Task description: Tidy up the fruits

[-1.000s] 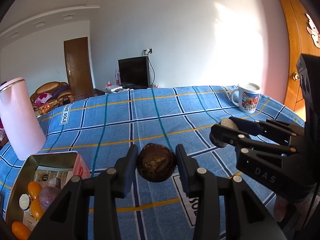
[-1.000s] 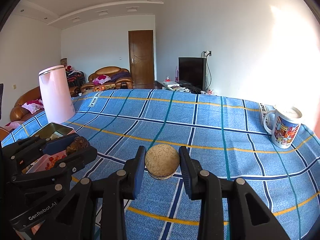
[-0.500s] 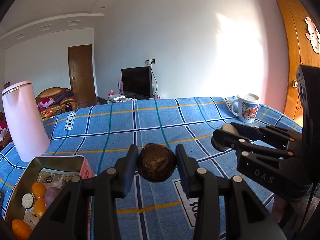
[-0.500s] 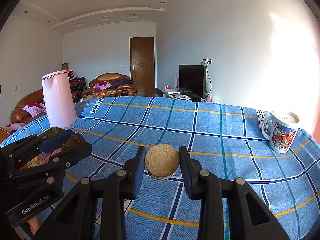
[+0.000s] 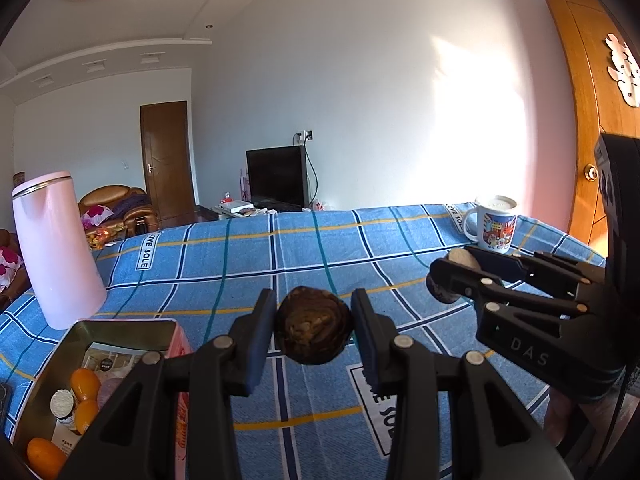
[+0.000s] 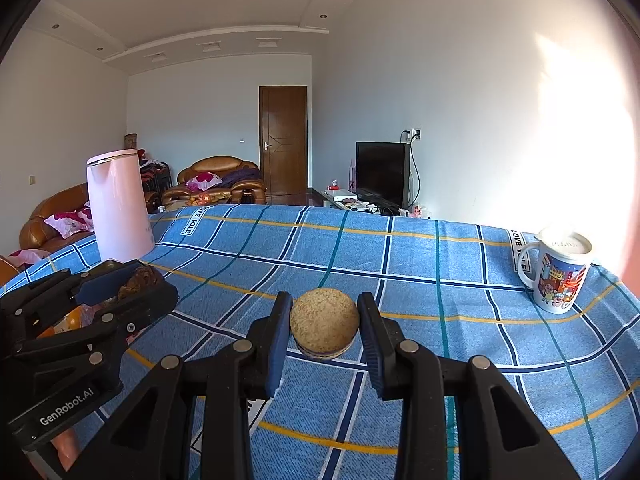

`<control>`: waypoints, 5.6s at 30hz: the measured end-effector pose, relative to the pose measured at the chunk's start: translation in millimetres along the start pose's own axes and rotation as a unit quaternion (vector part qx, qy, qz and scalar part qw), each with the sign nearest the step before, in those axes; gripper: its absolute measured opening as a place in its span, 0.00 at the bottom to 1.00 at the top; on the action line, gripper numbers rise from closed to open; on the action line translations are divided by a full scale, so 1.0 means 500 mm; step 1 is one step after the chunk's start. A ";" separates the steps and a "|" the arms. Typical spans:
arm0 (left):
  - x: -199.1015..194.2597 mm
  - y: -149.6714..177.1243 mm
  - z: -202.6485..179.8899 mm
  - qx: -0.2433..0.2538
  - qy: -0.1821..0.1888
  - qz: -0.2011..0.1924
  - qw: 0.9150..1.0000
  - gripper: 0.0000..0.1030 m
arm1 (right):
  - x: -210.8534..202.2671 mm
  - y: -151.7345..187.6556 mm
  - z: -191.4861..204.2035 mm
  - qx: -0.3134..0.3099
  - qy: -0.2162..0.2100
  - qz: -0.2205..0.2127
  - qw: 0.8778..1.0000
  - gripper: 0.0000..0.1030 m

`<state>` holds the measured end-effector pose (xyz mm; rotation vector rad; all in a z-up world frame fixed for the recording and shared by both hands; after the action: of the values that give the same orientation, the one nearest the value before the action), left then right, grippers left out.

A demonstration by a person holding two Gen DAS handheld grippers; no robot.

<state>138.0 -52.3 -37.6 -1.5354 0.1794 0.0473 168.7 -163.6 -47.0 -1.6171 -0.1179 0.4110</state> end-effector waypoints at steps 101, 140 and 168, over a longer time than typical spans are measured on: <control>-0.176 0.077 0.396 -0.075 -0.144 0.073 0.984 0.39 | 0.027 -0.012 0.477 -0.078 -0.219 0.046 0.971 0.34; -0.206 0.064 0.392 -0.080 -0.149 0.063 0.984 0.73 | 0.010 0.019 0.420 -0.061 -0.176 0.080 0.979 0.66; -0.200 0.048 0.351 -0.060 -0.142 0.061 0.986 0.73 | -0.020 -0.003 0.365 -0.042 -0.158 0.059 0.985 0.69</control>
<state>51.4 131.7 -42.2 -1.6179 0.0449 0.3782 99.1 5.5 -50.1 -1.6362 -0.2827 0.7632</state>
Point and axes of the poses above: each gripper's, at about its wrist camera, not at the fingertips, and x roughly the way its jaws point, z to its left, y to its underside, the point moved 7 cm from there along x, roughly the way its jaws point, and after that the axes turned 11 degrees about -z, right-handed, at the moved point
